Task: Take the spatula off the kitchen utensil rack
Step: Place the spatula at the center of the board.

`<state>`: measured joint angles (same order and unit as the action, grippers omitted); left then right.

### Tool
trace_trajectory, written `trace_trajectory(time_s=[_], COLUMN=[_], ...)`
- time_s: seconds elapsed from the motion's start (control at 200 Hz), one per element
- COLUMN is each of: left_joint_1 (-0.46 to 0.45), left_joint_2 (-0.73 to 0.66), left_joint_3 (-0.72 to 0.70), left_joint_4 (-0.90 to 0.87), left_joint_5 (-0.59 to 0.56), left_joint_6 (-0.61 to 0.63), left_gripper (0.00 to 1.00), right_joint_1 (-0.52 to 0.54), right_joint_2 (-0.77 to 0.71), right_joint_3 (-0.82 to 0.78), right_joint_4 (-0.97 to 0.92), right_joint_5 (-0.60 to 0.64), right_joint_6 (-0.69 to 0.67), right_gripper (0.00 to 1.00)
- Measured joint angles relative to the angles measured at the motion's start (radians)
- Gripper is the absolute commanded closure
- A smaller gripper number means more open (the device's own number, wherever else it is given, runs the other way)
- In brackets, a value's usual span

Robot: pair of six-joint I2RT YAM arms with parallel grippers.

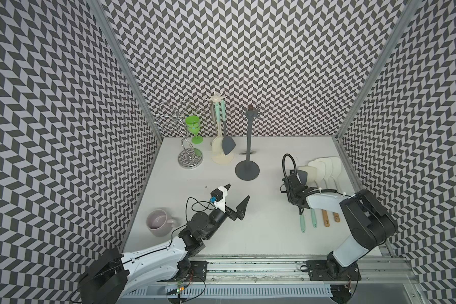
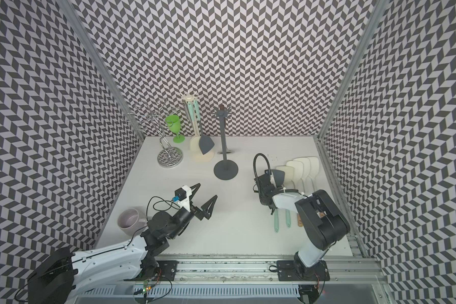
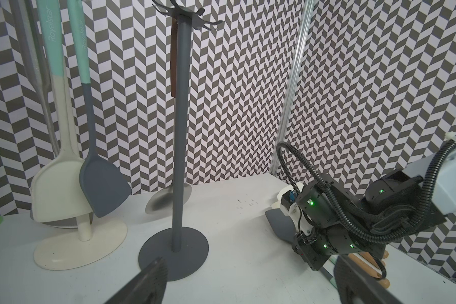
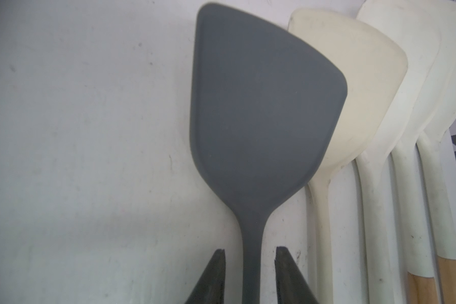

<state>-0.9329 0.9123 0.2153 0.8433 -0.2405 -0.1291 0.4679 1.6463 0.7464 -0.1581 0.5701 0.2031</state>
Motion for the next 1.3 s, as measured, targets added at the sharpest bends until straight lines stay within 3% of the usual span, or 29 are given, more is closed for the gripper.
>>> trace_trajectory(time_s=[0.255,0.586,0.661,0.986,1.127,1.302], left_joint_1=[-0.001,-0.016,-0.016,-0.016,-0.016,0.024], left_joint_2=[-0.024,-0.238,-0.254,-0.268,-0.176,-0.03], left_joint_3=[0.0,-0.039,-0.043,-0.05,-0.047,-0.009], left_joint_4=[-0.014,-0.015,-0.023,-0.048,-0.049,-0.061], left_joint_5=[0.003,0.004,0.008,0.01,0.006,0.051], left_joint_6=[0.0,0.004,0.003,0.0,-0.005,-0.04], left_gripper=[0.0,0.0,0.0,0.0,0.0,0.0], right_joint_1=[0.0,0.0,0.0,0.0,0.0,0.0], right_joint_2=[-0.151,-0.57,-0.671,-0.959,-0.977,-0.894], right_joint_3=[0.005,0.015,0.015,-0.018,-0.07,-0.114], right_joint_4=[-0.056,-0.118,-0.126,-0.097,-0.03,0.122], right_joint_5=[-0.053,-0.215,-0.252,-0.404,-0.483,-0.591], right_joint_6=[0.008,0.033,0.046,0.142,0.167,0.188], right_gripper=[0.42,0.17,0.01,0.0,0.0,0.0])
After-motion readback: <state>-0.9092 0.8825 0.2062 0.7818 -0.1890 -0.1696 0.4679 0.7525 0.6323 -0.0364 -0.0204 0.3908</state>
